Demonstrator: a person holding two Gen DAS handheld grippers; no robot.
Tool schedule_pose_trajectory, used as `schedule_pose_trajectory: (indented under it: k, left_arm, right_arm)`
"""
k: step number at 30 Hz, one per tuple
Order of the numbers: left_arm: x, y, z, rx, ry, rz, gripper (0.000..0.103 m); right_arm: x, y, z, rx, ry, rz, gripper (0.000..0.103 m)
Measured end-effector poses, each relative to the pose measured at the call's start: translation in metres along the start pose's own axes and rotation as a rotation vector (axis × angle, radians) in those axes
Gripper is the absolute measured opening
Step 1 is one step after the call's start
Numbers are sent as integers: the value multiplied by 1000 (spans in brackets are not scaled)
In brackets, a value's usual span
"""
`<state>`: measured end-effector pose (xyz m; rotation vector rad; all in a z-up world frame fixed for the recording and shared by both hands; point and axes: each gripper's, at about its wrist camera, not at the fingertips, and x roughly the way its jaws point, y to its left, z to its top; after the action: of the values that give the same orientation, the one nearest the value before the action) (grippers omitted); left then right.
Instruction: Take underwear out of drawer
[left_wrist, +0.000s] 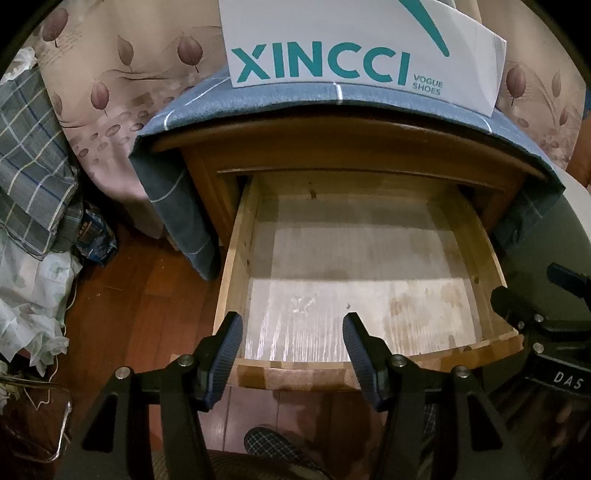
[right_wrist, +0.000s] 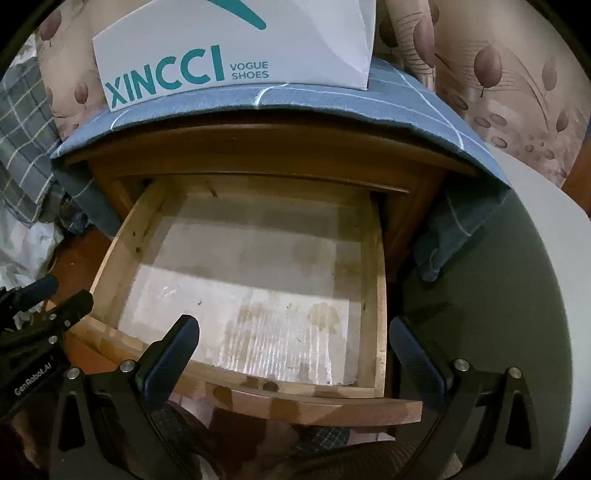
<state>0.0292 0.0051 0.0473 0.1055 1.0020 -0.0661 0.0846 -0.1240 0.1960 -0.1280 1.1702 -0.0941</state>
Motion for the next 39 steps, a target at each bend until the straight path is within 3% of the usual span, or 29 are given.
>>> schedule_pose_trajectory:
  k: [39]
  left_arm:
    - [3, 2, -1, -8, 8, -21, 58]
  right_arm:
    - [5, 5, -3, -40, 14, -20, 102]
